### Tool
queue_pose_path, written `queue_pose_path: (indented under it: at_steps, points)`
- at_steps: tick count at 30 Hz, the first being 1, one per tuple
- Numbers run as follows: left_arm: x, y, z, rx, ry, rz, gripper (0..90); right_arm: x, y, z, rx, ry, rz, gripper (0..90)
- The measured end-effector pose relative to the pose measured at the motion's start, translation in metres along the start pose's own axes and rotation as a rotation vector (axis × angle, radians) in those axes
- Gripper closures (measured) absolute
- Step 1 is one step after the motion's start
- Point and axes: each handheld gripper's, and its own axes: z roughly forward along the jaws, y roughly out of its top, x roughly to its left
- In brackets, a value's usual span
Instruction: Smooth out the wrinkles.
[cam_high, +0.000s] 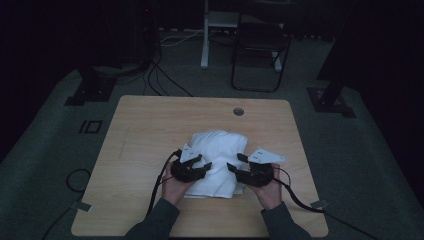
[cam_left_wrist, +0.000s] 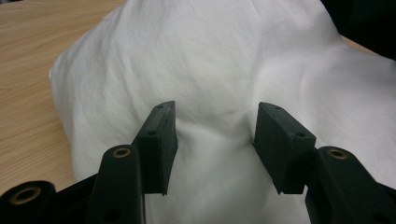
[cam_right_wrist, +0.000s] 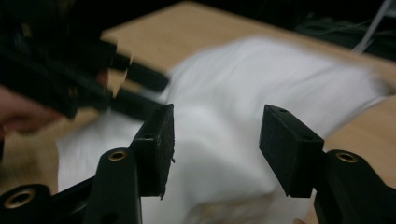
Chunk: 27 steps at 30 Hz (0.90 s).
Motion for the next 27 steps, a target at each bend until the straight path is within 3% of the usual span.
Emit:
queue_pose_path:
  at_steps: [1,2,3,4,5,9,12,13,17,21,22,27]
  points:
    - [-0.002,-0.001,0.001,0.006,0.004,0.01,48.0,0.001,-0.01,0.013,0.087,0.006,-0.023,51.4]
    - [-0.002,-0.001,0.001,0.006,0.004,0.01,47.9,0.001,-0.01,0.013,0.087,0.006,-0.023,51.4]
    - [-0.003,-0.003,0.004,0.016,-0.004,0.02,47.9,-0.001,-0.023,0.026,0.171,-0.029,-0.021,54.6]
    - [-0.003,-0.003,0.004,0.016,-0.004,0.02,47.9,-0.001,-0.023,0.026,0.171,-0.029,-0.021,54.6]
    - [-0.006,-0.006,0.01,0.033,-0.003,0.036,47.9,-0.009,-0.035,0.035,0.202,-0.037,0.003,56.2]
    - [-0.011,-0.012,0.025,0.058,0.024,0.075,47.7,-0.019,-0.049,0.05,0.229,-0.036,0.035,57.5]
    - [-0.008,-0.013,0.032,0.064,0.027,0.062,47.9,-0.024,-0.051,0.057,0.225,-0.04,0.044,57.8]
    - [-0.002,-0.013,0.035,0.061,0.03,0.043,48.1,-0.026,-0.05,0.06,0.221,-0.043,0.052,57.9]
    - [0.005,-0.012,0.039,0.059,0.069,0.059,48.9,-0.031,-0.048,0.07,0.205,-0.042,0.075,57.9]
    - [0.022,-0.006,0.045,0.069,0.113,0.052,49.6,-0.031,-0.035,0.091,0.213,-0.076,0.031,57.7]
    - [0.027,-0.005,0.047,0.07,0.117,0.043,49.8,-0.036,-0.03,0.102,0.206,-0.071,0.039,57.6]
    - [0.046,0.0,0.059,0.071,0.161,0.068,50.5,-0.046,-0.024,0.117,0.189,-0.064,0.042,57.5]
